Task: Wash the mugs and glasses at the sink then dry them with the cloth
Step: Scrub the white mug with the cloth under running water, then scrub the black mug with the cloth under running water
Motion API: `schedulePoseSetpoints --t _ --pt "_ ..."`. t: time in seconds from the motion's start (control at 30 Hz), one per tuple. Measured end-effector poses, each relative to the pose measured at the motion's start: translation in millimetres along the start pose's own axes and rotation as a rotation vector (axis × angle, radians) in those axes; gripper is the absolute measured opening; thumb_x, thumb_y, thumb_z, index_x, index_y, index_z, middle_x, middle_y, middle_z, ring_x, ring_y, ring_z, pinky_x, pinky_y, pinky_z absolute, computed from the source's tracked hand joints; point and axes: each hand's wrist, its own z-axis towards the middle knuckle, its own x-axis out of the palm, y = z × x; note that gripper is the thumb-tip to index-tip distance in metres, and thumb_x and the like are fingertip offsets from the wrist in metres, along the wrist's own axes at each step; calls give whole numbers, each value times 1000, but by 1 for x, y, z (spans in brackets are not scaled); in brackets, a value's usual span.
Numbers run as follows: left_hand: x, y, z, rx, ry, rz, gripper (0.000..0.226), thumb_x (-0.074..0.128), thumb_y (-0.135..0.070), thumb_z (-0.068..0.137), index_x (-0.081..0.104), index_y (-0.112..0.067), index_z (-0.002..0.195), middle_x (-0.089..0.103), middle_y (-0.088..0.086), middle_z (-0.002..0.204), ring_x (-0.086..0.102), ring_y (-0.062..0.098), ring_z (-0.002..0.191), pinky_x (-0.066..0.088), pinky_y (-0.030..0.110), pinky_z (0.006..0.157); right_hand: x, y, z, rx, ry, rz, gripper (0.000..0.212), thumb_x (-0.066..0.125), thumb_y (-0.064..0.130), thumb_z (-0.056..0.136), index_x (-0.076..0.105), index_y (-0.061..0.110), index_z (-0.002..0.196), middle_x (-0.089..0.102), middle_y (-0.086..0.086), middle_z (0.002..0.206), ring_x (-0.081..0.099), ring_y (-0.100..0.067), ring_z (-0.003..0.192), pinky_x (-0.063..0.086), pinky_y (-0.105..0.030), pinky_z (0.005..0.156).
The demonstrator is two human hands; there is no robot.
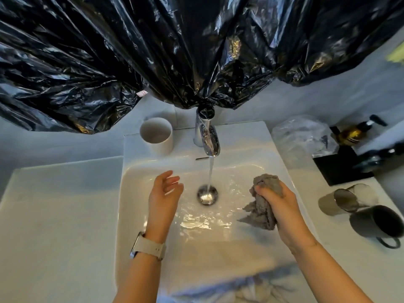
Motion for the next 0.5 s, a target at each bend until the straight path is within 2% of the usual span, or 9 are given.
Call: schedulePoseSetpoints --t 0.1,0.27,0.4,0.47,0.5 --pt "14 -4 -35 -23 110 -21 29 61 -3 93 61 -20 116 70 -2 114 65 8 102 48 12 82 -22 7 -14 -42 -12 30 10 66 14 88 69 14 97 73 -10 86 73 -31 68 57 -35 51" --pt "57 -13 -84 -23 125 14 28 59 0 93 65 -16 115 71 -1 113 66 12 102 51 23 91 -72 20 -20 -86 -28 92 15 64 9 89 66 7 104 73 -6 86 72 -21 64 55 -29 48" --pt "117 -17 -118 -30 140 51 28 59 0 93 66 -20 111 72 -6 110 67 7 101 50 13 84 -127 36 -15 -65 26 153 13 63 8 90 65 6 103 71 -14 90 72 -36 71 56 -36 48" --pt "154 -17 -136 -36 126 73 29 59 -1 94 66 -24 110 73 -9 109 67 6 101 50 14 82 -160 46 -7 -50 49 157 11 64 9 90 65 9 101 70 -14 87 71 -40 73 55 -39 48" --pt "174 -19 -146 -32 124 85 29 59 -3 94 66 -27 110 73 -12 109 66 4 101 50 15 82 -178 52 -2 -48 51 148 12 66 11 89 66 12 100 71 -15 89 71 -41 77 58 -44 54"
